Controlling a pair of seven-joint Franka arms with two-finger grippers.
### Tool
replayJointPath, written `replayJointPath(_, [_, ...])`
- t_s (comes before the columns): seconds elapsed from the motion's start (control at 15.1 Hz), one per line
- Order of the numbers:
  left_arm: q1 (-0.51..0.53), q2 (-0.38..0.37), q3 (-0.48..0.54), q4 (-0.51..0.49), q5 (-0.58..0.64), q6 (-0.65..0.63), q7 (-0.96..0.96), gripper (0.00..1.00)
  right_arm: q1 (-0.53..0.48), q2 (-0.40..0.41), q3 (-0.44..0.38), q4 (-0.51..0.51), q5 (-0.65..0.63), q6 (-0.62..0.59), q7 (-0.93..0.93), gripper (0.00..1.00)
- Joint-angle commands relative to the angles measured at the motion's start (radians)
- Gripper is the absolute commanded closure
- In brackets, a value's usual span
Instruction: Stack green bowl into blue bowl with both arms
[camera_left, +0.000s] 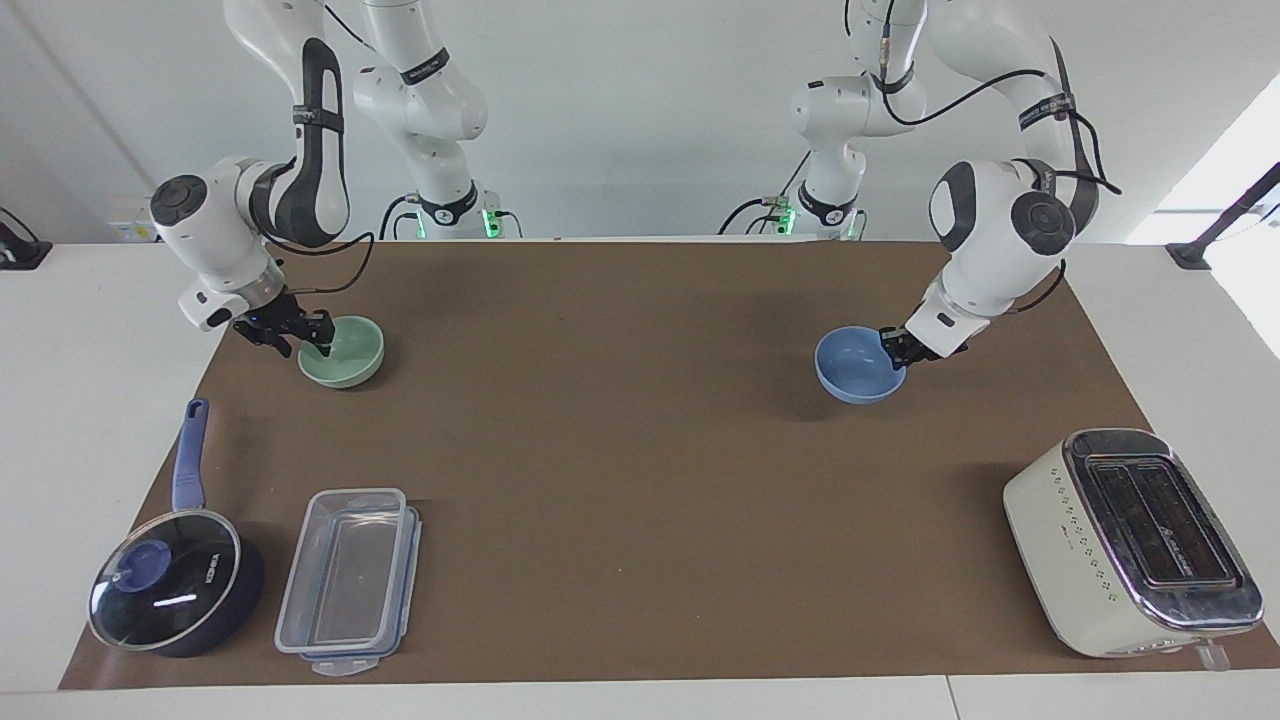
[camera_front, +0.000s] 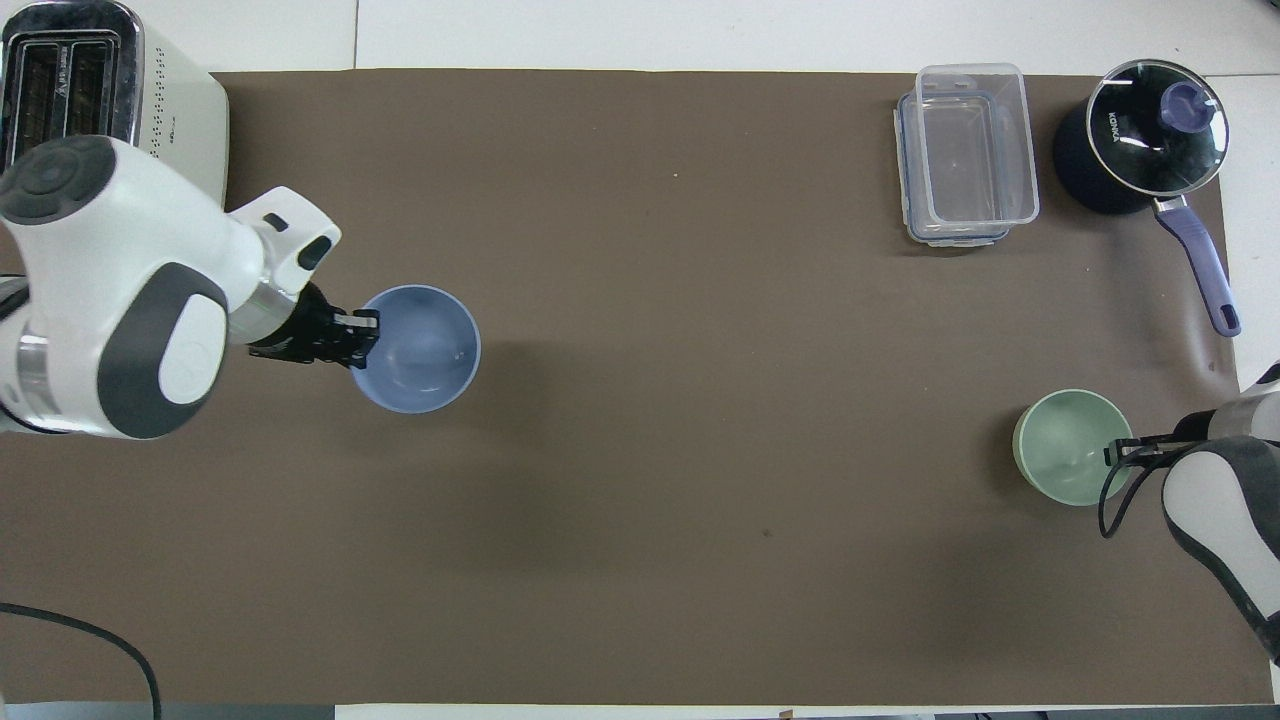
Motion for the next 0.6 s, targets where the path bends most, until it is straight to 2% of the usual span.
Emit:
replayJointPath(0.0, [-0.131,0.026,0.012,0.015,-0.089,0.033,-0.169,1.00,-0.018,-0.023,0.008,0.013,0.014,-0.019,-0.028,1.00])
replayJointPath(0.13, [-0.206,0.032,0.011,-0.005,-0.152,0.099,-0.259,1.00,-0.018,-0.024,0.009,0.067,0.014,-0.080,-0.026,1.00])
replayJointPath(0.33, [-0.329,0.057,0.012,-0.057,-0.170,0.214,-0.301,1.00,-0.003,-0.024,0.015,0.187,0.016,-0.202,-0.012,1.00])
replayJointPath(0.53, [-0.396,0.130,0.014,-0.054,-0.170,0.285,-0.333,1.00,0.024,-0.041,0.023,0.240,0.017,-0.251,-0.008,1.00])
